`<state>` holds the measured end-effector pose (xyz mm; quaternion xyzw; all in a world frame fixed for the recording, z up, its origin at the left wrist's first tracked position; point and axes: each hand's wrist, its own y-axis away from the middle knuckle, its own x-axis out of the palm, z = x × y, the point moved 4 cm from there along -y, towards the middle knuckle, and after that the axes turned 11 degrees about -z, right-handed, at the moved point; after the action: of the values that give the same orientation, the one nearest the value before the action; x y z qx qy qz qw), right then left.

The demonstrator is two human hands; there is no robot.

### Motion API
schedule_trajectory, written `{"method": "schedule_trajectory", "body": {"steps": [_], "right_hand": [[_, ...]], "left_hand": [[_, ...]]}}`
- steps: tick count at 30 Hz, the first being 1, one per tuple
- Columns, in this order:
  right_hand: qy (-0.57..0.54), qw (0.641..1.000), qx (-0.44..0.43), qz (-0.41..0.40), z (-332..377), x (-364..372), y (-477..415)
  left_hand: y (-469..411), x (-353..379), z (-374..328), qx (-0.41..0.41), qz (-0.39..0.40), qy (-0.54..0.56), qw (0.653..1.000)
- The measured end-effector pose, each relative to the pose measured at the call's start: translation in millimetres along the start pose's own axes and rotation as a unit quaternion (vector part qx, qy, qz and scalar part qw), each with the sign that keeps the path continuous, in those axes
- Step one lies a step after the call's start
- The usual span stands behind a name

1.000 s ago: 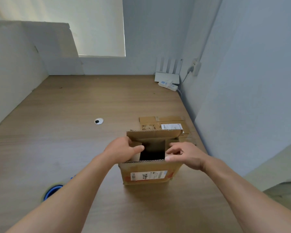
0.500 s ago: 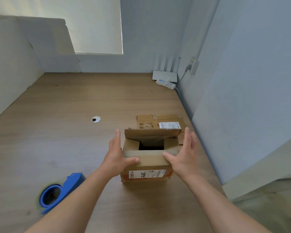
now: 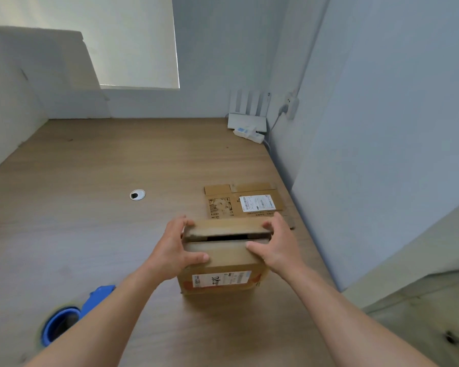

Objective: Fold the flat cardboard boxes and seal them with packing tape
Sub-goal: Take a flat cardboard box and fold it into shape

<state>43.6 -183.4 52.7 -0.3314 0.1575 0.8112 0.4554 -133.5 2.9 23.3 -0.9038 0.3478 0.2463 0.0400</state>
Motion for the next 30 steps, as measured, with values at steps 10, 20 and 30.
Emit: {"method": "schedule_trajectory", "body": {"steps": [10, 20, 30], "right_hand": [[-0.029, 0.998, 0.002, -0.052, -5.8, 11.6, 8.7], [-0.015, 0.999, 0.050, -0.013, 3.8, 39.0, -3.8], [-0.046, 0.996, 0.066, 0.028, -1.3, 44.5, 5.0]], "left_hand": [[4.8, 9.8, -3.8, -0.045, -0.100, -0.004, 0.994], [-7.2, -3.5, 0.0, -0.073, -0.155, -0.076, 0.982], [17.0, -4.4, 4.1, -0.065, -0.160, -0.070, 0.982]]}}
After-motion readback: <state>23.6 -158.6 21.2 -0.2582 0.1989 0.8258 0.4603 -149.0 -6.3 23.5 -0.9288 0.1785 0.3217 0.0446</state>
